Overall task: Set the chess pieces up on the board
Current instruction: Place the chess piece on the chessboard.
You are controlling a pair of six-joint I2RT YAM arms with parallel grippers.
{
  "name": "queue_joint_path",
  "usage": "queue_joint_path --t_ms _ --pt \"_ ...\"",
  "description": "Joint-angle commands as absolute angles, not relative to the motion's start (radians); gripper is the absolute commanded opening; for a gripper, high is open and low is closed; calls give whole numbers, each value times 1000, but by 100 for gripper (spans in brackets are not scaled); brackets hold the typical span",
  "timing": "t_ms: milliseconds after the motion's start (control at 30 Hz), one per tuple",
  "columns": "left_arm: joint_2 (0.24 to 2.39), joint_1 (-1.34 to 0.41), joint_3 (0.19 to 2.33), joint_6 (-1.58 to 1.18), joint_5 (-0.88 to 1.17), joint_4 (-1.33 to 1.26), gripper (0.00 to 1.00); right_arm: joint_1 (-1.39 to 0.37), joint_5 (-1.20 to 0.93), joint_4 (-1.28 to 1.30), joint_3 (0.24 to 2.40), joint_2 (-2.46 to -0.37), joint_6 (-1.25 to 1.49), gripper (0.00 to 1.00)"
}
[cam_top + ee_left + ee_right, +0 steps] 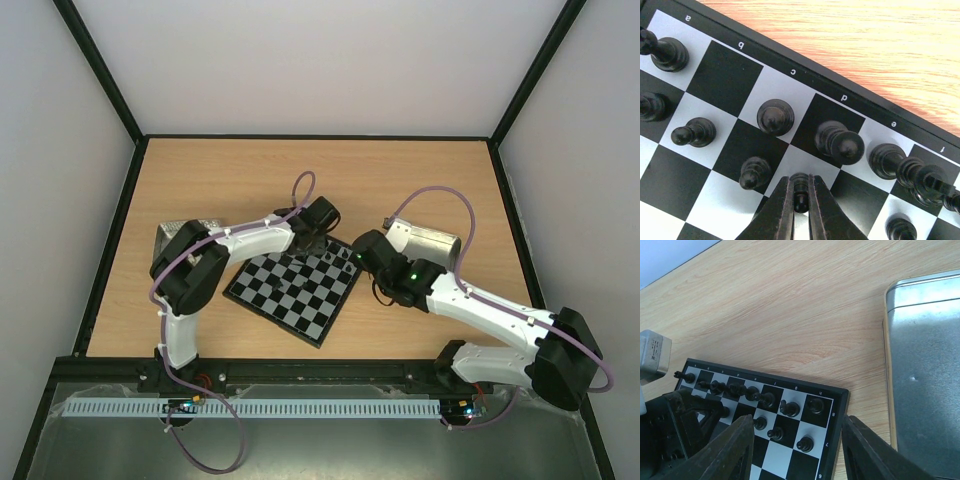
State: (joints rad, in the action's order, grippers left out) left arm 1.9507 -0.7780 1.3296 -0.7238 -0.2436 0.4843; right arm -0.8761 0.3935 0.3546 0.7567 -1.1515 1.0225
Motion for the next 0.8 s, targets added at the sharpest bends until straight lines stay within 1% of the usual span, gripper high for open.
queue_joint_path --t_ms 0,100,267,333,467,567,600,667,767 --pt "1994 -769 1325 -728 -263 525 7 -871 414 352 740 -1138 1043 47" --pt "1988 -769 1324 -724 -227 514 10 -871 408 353 741 -1139 1045 47" --pt "1926 -772 1309 -726 -183 514 26 -871 389 351 746 -1129 1035 47" --pt "1894 -772 1301 -725 -176 520 30 -871 366 345 745 -1122 1025 48" --pt "1807 -772 1274 -734 -173 528 33 -871 282 318 739 -1115 979 48" --pt "1717 -773 1227 -741 -143 517 36 -870 165 274 727 -1120 915 49" --pt "1685 -773 1195 -745 -133 506 36 -872 122 259 725 -1129 896 50" --pt "1609 -773 1138 -759 -118 481 37 -877 42 227 723 -1161 863 52" --pt "1498 -773 1052 -787 -142 449 39 -914 -8 216 747 -1241 837 55"
